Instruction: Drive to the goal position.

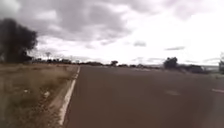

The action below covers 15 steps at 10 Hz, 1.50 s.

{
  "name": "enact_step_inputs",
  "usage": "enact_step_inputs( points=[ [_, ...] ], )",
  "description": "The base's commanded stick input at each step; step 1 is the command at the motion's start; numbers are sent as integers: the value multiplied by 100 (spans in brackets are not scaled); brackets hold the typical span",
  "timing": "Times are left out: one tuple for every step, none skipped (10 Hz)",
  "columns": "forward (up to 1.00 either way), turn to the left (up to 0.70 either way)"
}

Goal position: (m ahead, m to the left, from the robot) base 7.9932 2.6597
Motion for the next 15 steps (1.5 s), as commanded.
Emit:
enact_step_inputs(
  points=[
    [0,0],
    [0,0],
    [0,0],
    [0,0],
    [0,0],
    [0,0],
    [30,0],
    [67,0],
    [70,35],
    [70,0],
    [70,0],
    [70,35],
    [70,19],
    [70,6],
    [70,3]
  ],
)
